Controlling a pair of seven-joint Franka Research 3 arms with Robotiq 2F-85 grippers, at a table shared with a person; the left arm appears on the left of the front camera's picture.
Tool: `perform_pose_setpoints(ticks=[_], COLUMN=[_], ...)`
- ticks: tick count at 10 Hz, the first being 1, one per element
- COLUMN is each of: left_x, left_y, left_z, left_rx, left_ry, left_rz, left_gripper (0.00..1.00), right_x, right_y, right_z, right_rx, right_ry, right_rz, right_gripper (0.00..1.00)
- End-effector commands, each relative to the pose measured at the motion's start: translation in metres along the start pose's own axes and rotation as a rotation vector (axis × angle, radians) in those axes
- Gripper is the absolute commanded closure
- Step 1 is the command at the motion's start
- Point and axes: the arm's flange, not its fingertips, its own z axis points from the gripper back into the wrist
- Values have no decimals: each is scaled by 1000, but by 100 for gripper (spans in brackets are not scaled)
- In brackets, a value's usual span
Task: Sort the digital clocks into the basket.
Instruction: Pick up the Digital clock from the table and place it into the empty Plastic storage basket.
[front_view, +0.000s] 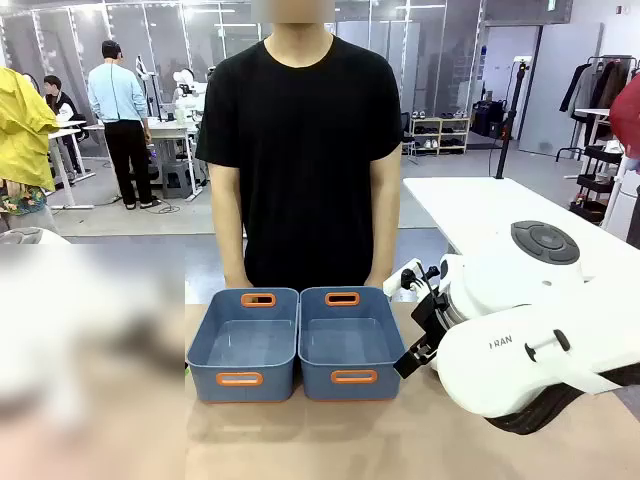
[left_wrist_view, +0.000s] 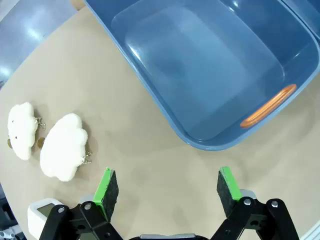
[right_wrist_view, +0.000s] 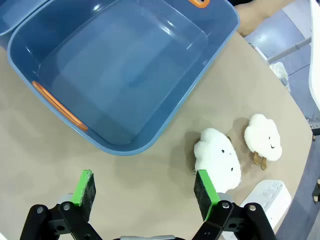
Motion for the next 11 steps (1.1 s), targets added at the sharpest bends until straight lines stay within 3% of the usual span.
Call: perform_pose_setpoints(ticks=[1, 11], left_x=[0, 0], left_y=[0, 0], left_z=[0, 0], left_rx=[0, 0], left_ry=[0, 0], left_rz=[0, 0], left_gripper=[0, 0], right_x=[0, 0], right_y=[0, 0], right_z=[0, 0], right_rx=[0, 0], right_ry=[0, 0], right_rz=[0, 0], right_gripper=[0, 0])
